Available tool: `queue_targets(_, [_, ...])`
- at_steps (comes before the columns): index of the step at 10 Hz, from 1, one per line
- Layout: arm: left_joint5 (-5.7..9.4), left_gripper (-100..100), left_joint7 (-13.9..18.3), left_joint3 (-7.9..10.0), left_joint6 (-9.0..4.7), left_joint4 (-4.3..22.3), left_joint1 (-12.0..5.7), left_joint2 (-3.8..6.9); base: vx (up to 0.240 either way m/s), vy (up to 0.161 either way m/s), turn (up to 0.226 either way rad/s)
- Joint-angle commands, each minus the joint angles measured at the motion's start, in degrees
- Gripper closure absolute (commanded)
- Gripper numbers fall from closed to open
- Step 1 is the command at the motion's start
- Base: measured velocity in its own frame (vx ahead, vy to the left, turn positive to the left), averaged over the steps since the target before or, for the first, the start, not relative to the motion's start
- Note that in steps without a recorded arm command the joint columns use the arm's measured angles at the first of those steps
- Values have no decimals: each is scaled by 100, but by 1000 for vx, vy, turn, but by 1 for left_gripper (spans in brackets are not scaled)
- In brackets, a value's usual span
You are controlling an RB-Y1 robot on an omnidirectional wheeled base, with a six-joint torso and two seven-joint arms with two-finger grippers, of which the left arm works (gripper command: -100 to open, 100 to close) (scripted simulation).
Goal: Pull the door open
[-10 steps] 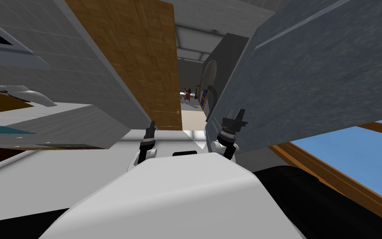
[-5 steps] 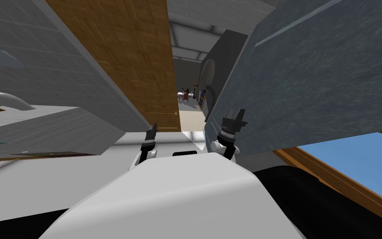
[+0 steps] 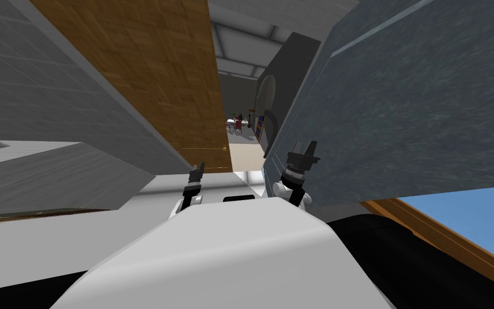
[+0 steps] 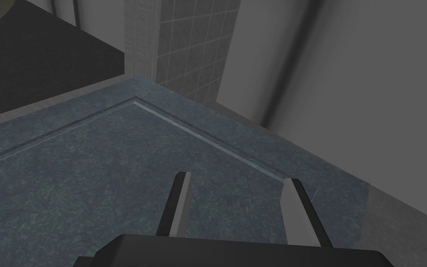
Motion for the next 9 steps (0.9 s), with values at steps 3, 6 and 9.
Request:
queue_targets(3, [-135,-100,-493,121,-43,472,-125,-15,95,-24,-62])
queue_targets(6, [-239,-100,-869,219,-87,847,-215,-30,113,-10,-62])
queue_targets(9, [-340,-100,-1235,314,-129,1213,-302,-48,106,-8,-60])
